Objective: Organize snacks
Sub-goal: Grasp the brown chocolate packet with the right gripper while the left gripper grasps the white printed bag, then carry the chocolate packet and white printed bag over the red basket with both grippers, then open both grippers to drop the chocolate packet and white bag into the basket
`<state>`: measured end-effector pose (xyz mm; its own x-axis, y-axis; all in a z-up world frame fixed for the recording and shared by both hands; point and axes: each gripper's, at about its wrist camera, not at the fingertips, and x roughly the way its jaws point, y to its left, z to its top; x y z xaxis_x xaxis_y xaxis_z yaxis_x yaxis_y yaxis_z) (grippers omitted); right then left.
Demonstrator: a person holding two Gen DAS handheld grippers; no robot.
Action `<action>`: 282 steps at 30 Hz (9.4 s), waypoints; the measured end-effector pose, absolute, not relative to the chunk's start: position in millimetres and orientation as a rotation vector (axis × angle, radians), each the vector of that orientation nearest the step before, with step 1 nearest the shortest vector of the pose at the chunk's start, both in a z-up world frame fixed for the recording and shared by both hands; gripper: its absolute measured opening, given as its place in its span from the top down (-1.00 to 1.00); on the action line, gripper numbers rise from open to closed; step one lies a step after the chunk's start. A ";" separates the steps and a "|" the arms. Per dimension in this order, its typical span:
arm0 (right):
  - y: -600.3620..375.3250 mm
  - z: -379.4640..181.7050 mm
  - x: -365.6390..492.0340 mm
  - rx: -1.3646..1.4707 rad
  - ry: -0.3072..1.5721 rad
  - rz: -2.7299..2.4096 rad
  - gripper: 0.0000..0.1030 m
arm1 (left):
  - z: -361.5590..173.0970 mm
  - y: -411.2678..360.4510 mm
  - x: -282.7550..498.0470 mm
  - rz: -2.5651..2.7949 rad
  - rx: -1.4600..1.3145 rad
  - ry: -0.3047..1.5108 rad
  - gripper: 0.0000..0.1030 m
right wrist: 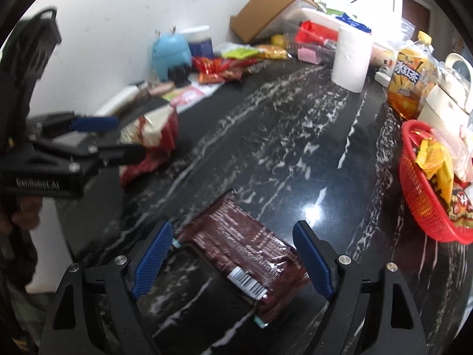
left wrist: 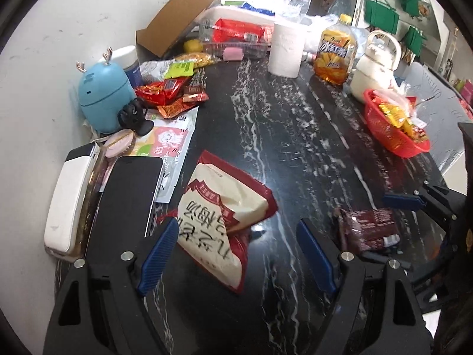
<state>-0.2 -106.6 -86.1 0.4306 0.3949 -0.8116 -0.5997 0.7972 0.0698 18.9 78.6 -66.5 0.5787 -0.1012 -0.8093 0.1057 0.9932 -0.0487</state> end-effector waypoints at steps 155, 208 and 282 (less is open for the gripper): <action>-319.6 11.3 -22.7 0.080 0.603 0.192 0.12 | 38.4 -151.7 53.2 -0.653 0.170 0.665 -0.14; -317.0 -52.6 89.5 0.096 0.670 0.170 0.10 | -17.5 -164.9 167.3 -0.592 0.123 0.791 -0.14; -348.8 -46.0 52.6 0.206 0.711 0.108 -0.02 | -16.1 -182.2 149.7 -0.530 0.173 0.776 -0.58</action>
